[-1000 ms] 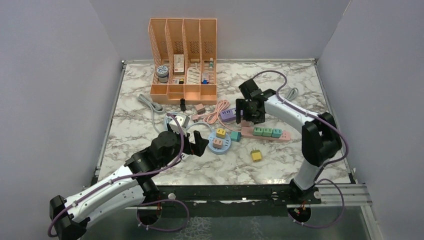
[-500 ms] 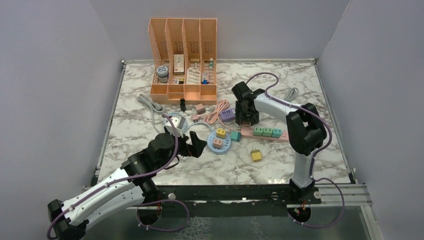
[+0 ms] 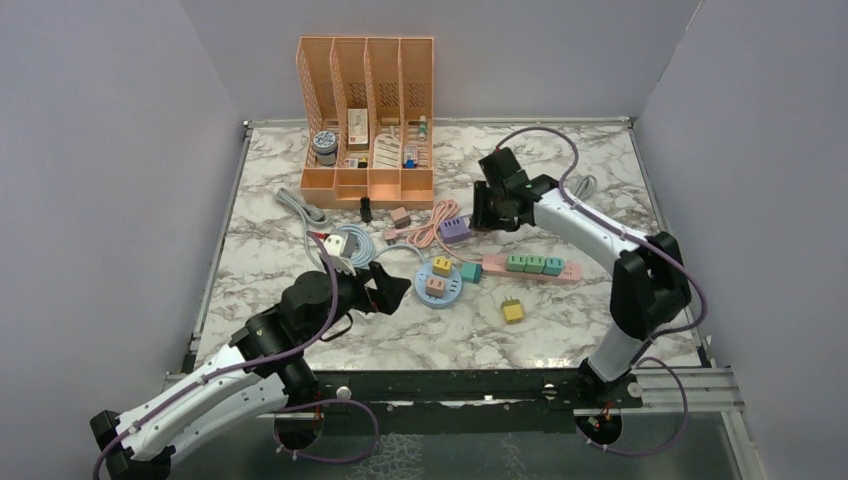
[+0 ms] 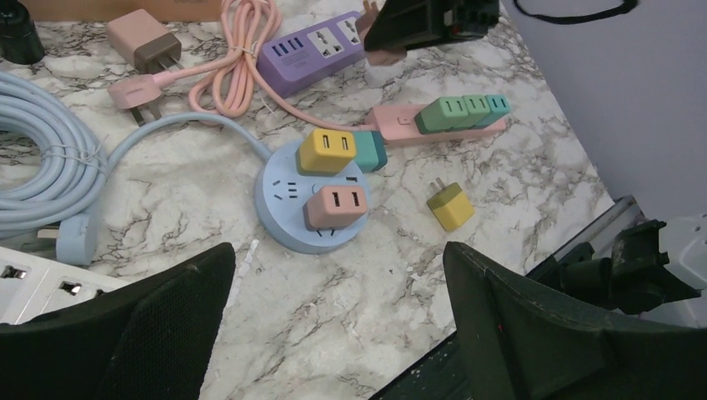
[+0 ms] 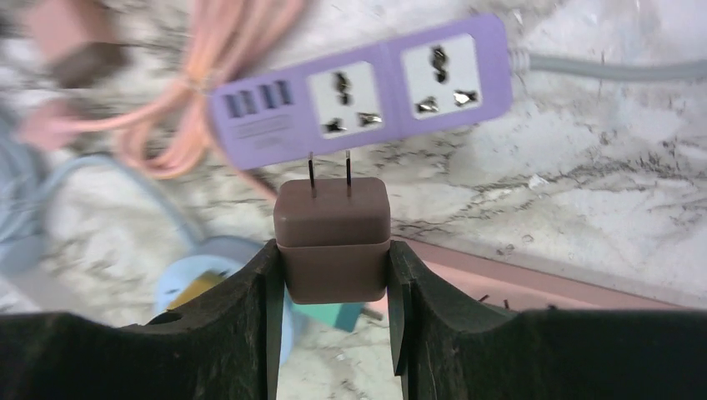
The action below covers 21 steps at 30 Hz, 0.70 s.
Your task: Insert the plug
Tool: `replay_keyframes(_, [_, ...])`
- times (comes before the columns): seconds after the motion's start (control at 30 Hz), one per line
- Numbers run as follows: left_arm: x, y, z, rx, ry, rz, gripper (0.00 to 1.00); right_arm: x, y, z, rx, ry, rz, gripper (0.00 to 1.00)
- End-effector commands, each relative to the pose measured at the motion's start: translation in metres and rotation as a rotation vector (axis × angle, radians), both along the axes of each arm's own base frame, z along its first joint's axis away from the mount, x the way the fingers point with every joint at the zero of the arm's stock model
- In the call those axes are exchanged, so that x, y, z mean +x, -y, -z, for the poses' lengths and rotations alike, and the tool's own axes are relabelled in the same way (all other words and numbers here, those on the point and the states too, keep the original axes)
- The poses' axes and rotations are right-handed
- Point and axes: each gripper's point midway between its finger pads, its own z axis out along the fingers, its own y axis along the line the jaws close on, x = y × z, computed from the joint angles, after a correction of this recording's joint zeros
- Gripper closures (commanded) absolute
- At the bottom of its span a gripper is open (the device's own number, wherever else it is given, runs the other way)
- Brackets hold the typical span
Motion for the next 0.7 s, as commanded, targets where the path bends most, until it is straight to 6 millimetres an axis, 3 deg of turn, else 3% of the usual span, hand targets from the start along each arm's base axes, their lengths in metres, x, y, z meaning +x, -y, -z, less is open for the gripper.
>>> replay_keyframes(0.0, [0.008, 0.014, -0.04, -0.102, 0.025, -0.006, 0.01, 0.003, -0.037, -0.071, 0.213, 0.174, -0.154, 0.72])
replay_keyframes(0.17, [0.015, 0.036, -0.056, -0.06, -0.003, 0.046, 0.01, -0.024, -0.05, -0.1, 0.342, 0.244, -0.293, 0.73])
replay_keyframes(0.37, [0.023, 0.066, -0.085, -0.099, -0.052, 0.1, 0.01, -0.074, -0.07, -0.124, 0.499, 0.397, -0.655, 0.74])
replay_keyframes(0.5, [0.035, 0.079, -0.074, -0.16, -0.141, 0.044, 0.07, -0.098, -0.07, -0.136, 0.528, 0.537, -0.819, 0.75])
replay_keyframes(0.67, [0.036, 0.109, -0.066, -0.242, -0.248, 0.112, 0.12, -0.112, -0.065, -0.148, 0.51, 0.666, -0.93, 0.75])
